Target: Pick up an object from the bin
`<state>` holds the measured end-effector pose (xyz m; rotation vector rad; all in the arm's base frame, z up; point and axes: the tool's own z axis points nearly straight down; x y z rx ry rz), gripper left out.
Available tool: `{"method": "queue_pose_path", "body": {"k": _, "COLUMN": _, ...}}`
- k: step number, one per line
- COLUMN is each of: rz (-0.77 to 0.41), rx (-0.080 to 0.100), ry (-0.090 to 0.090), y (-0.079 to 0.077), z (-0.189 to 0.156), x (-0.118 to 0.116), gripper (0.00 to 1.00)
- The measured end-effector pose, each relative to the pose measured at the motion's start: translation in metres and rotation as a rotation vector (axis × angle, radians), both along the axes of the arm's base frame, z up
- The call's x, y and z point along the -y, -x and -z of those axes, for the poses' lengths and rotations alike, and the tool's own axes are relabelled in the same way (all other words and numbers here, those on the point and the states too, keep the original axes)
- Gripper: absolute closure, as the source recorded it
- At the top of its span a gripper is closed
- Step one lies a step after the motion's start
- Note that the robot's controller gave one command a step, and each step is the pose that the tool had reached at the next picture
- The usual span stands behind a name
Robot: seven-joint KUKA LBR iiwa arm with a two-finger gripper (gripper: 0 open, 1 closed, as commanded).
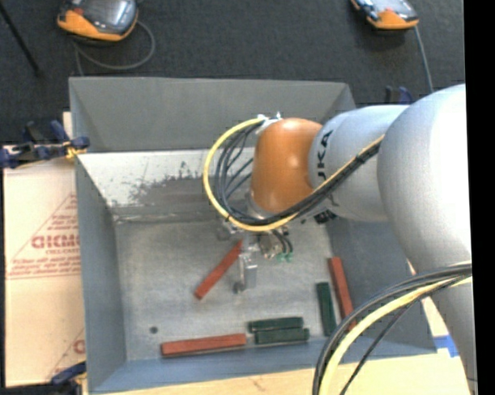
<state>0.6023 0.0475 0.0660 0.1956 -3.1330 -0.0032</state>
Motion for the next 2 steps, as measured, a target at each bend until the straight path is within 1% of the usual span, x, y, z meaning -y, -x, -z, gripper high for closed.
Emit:
{"method": "queue_pose_path", "body": {"k": 1, "rz": 0.002, "rx": 0.007, "ry": 0.002, "y": -0.002, "z": -0.005, "x": 0.003, "gripper": 1.00}}
{"method": "queue_pose_path", "body": {"k": 2, "rz": 0.003, "rx": 0.015, "ry": 0.003, "y": 0.013, "z": -0.153, "x": 0.000, "gripper": 1.00}}
